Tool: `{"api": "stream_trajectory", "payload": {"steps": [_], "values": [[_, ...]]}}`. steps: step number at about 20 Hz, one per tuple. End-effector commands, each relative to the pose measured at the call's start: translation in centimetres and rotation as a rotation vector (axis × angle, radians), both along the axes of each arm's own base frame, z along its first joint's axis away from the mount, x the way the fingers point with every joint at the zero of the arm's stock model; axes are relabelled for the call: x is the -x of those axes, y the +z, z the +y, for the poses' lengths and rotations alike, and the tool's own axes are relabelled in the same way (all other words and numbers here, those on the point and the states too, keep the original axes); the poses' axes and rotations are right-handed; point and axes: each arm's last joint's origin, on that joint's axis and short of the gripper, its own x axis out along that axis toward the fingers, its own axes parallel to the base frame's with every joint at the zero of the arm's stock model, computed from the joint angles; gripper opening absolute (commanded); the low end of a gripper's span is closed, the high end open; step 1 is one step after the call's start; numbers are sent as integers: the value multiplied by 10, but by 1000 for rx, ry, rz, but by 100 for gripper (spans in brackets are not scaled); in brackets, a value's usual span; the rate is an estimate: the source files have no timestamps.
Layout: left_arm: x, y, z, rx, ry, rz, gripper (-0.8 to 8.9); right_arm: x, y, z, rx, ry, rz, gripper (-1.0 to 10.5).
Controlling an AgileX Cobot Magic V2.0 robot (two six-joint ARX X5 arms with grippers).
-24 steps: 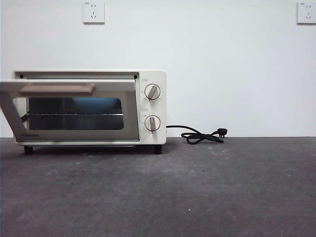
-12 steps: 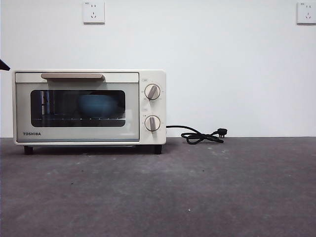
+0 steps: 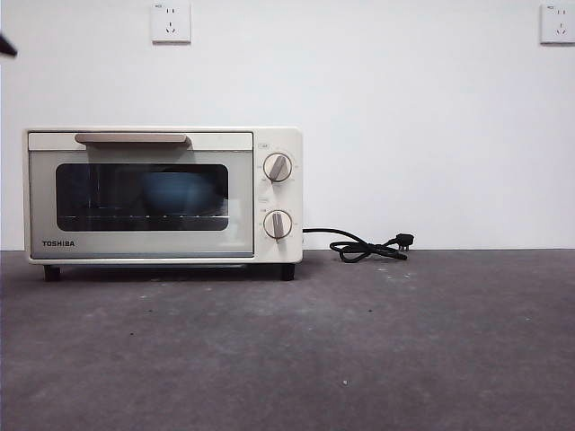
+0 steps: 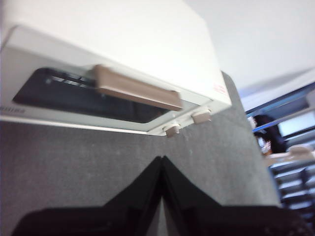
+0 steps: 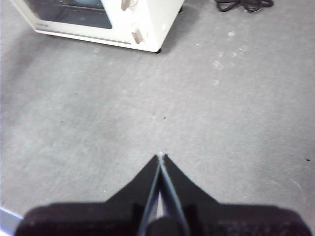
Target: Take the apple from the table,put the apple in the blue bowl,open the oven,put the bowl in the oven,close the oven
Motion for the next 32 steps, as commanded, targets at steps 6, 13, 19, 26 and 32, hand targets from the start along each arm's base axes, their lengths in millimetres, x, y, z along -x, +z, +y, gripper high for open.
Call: {"api": "stream_trajectory", "payload": {"steps": [6, 13, 19, 26, 32], "values": [[78, 47, -61, -375, -60, -220, -7, -1, -3, 0, 16, -27, -2, 1], [167, 75, -77, -472, 36, -428, -3, -1, -3, 0, 16, -27, -2, 1], [176, 76, -76, -469, 42, -446, -3, -2, -3, 0, 16, -27, -2, 1], [143, 71, -73, -740, 113, -485, -3, -4, -4, 1, 23, -30, 8, 1], [135, 5, -67, -728, 267, -747, -3, -4, -4, 1, 23, -30, 8, 1]]}}
